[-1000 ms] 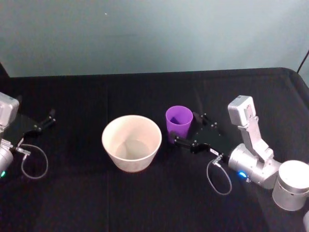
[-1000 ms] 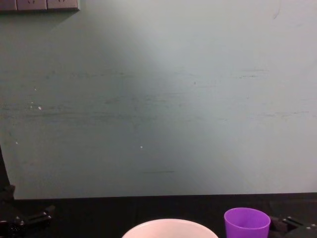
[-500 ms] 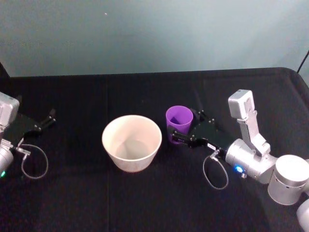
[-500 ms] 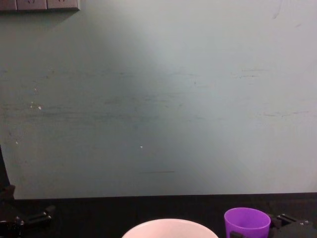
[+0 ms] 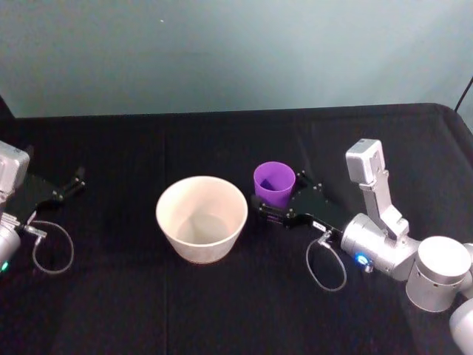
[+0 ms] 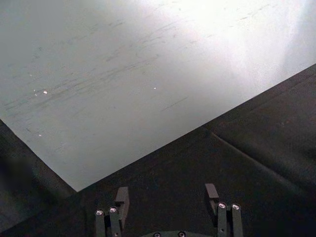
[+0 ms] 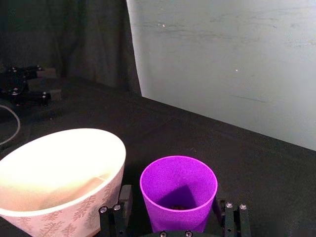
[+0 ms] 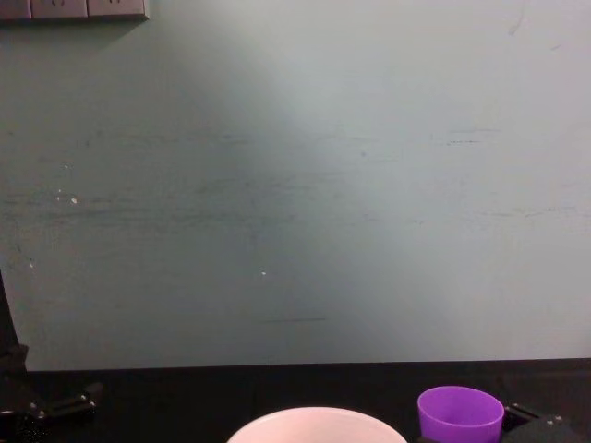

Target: Pick up the cup and pour the mung beans from the cup into the bowl.

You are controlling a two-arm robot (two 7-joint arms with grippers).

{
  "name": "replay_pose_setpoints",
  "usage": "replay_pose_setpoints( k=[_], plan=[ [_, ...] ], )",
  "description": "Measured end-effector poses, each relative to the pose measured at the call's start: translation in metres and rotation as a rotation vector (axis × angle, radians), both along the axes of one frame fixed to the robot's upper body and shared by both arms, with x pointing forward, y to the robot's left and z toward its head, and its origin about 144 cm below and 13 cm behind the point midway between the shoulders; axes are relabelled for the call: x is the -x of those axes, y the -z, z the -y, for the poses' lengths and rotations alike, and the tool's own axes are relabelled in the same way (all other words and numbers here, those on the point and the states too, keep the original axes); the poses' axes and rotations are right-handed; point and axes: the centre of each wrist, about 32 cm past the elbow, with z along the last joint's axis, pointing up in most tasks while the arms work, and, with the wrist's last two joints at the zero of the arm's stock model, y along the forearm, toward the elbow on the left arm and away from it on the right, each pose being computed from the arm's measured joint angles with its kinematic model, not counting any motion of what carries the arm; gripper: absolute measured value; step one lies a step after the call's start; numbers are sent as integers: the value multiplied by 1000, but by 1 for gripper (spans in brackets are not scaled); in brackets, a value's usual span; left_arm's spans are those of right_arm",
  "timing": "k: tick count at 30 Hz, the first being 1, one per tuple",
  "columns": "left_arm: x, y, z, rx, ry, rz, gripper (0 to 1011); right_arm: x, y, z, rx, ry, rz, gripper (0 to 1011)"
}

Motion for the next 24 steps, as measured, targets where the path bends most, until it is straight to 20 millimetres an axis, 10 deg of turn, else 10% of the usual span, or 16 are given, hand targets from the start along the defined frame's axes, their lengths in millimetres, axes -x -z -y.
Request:
replay_pose_setpoints(
  k=[24],
  plan=[
    [0, 0, 0, 0, 0, 0, 1000, -2, 5, 0, 20, -26, 53, 1003]
  ],
)
